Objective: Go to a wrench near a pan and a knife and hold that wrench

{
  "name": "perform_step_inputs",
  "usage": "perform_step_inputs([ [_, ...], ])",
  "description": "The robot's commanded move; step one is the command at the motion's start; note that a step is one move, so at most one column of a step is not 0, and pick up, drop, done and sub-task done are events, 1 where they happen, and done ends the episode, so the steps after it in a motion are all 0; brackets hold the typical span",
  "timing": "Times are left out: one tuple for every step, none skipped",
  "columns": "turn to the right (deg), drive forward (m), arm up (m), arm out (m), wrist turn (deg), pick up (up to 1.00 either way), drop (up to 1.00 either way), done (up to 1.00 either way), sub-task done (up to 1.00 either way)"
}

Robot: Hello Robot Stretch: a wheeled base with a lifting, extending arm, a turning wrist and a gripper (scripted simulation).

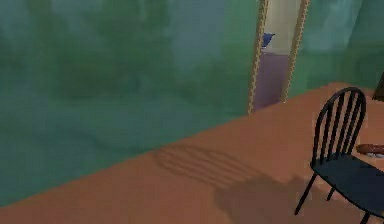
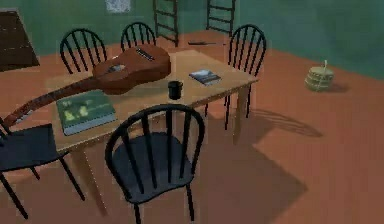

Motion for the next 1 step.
perform_step_inputs([
  [0.0,1.0,0.0,0.0,0.0,0.0,0.0,0.0,0.0],
])
